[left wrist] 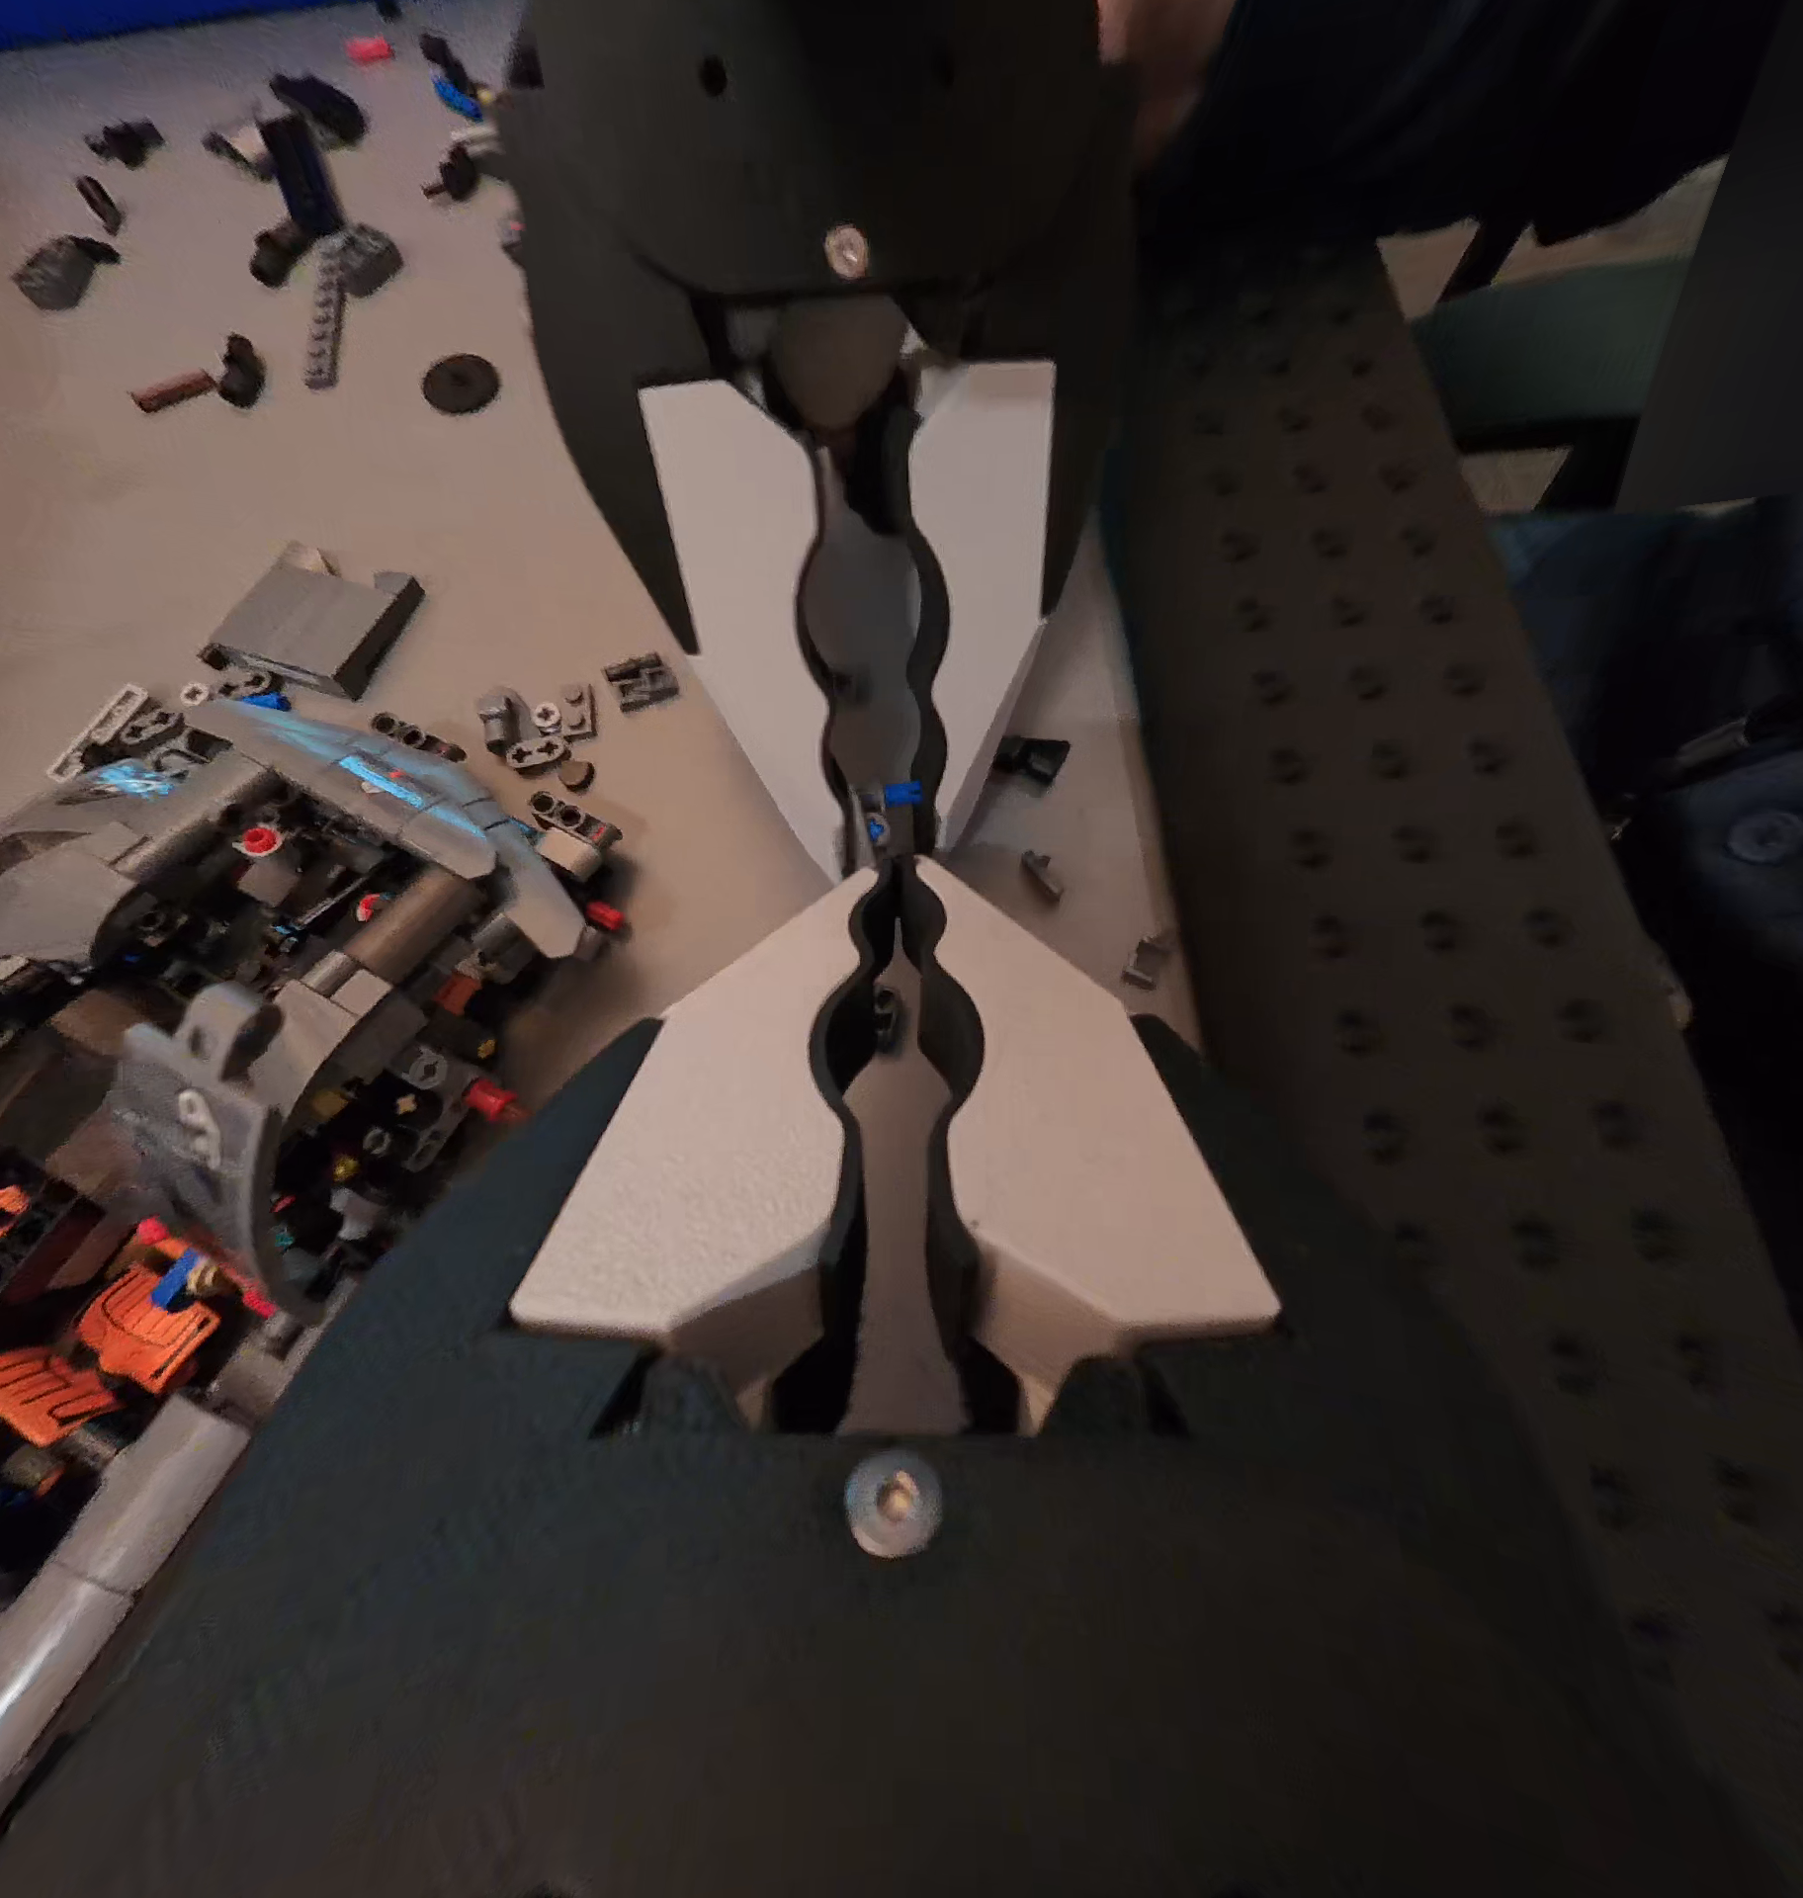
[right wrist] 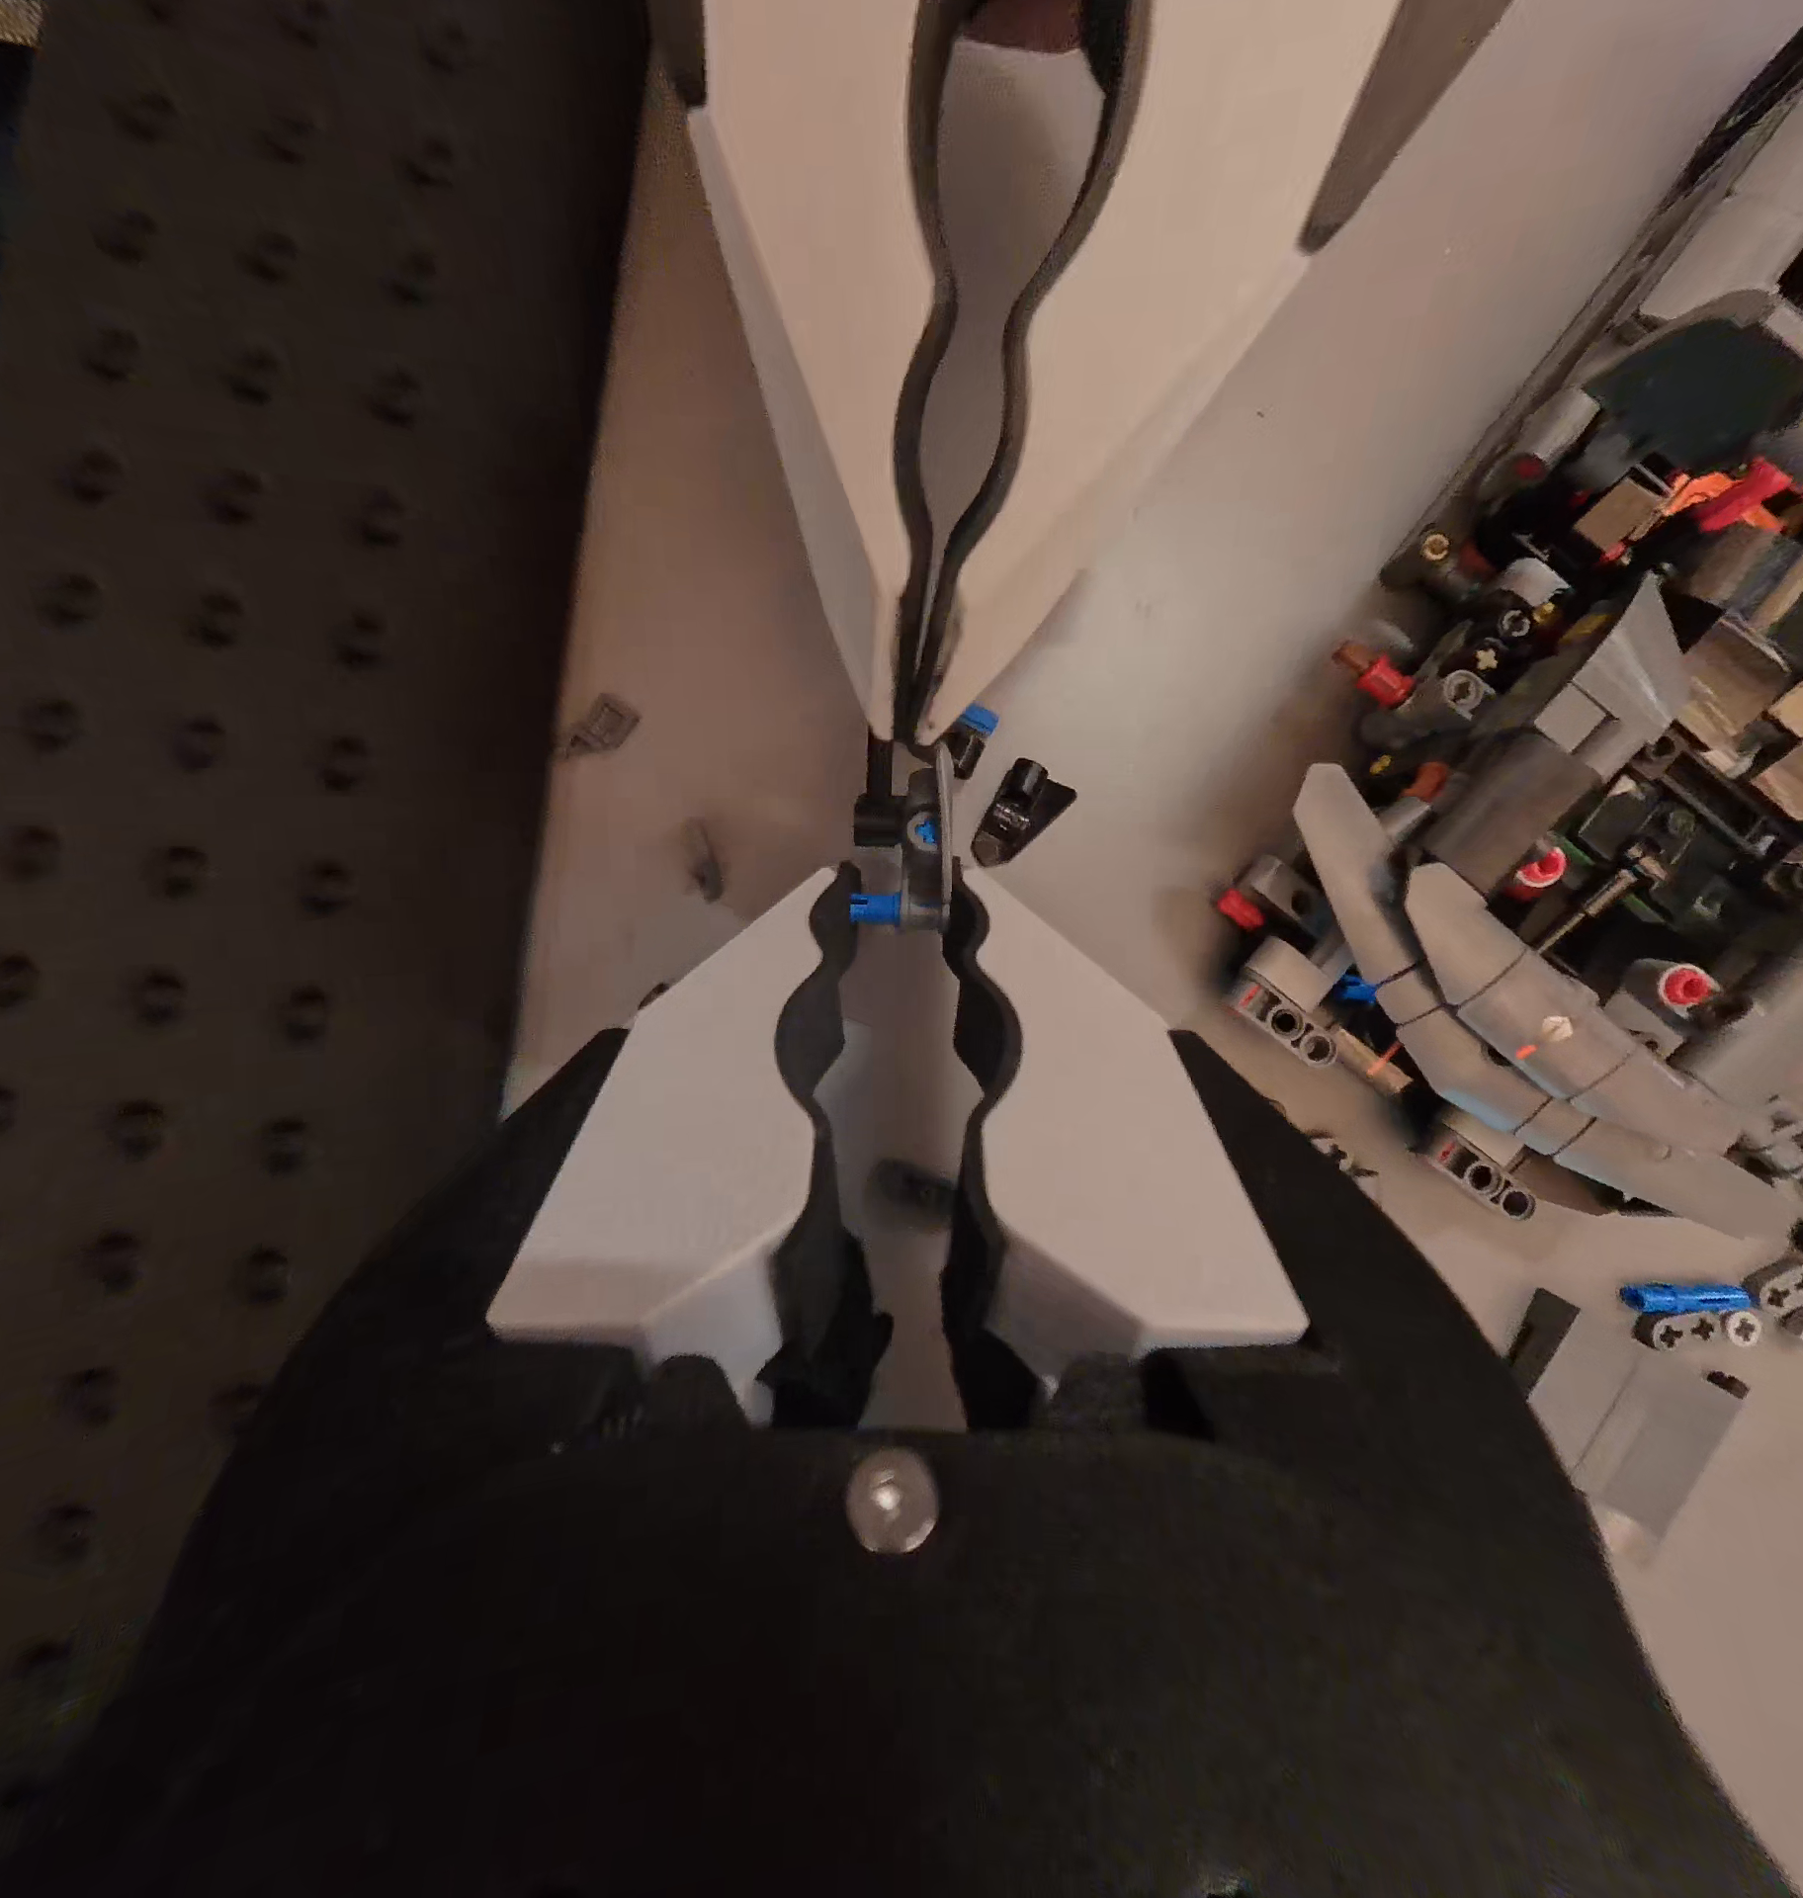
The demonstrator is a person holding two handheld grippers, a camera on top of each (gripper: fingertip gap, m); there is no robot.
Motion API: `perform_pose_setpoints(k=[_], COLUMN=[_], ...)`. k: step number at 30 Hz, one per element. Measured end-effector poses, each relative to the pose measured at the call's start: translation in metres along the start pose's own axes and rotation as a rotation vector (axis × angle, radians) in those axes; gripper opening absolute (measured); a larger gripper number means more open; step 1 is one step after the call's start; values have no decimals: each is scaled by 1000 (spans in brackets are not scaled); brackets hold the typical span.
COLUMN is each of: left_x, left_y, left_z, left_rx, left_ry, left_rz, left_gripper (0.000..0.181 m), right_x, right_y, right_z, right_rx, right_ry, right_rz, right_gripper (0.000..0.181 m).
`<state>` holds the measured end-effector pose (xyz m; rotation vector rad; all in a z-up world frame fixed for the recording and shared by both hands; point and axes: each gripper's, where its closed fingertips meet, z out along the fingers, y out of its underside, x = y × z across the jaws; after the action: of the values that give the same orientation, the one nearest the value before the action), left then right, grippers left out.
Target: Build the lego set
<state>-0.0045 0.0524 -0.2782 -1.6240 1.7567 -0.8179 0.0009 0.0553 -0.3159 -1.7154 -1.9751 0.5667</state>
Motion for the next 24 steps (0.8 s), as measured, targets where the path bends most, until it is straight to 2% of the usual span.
perform_pose_setpoints(k=[6,9,13,16,24], left_x=[-10,-8,-2,-5,-5], left_y=[8,3,1,8,4], left_z=[9,4,4,11,8], left_rx=[-60,-23,-12,-62,-24], left_ry=[-88,-61,-19,-69,-56], left_rz=[32,14,4,48,19], left_gripper=[0,0,12,4,3], right_x=[-4,-2,0,0,1], right_y=[-4,-2,-5,-1,-3], right_z=[3,3,-1,2,0], right_rx=[16,11,30,5,19], right_ry=[-22,-14,-8,-1,14], right_rz=[2,5,18,13,0], right_gripper=[14,14,14,14,14])
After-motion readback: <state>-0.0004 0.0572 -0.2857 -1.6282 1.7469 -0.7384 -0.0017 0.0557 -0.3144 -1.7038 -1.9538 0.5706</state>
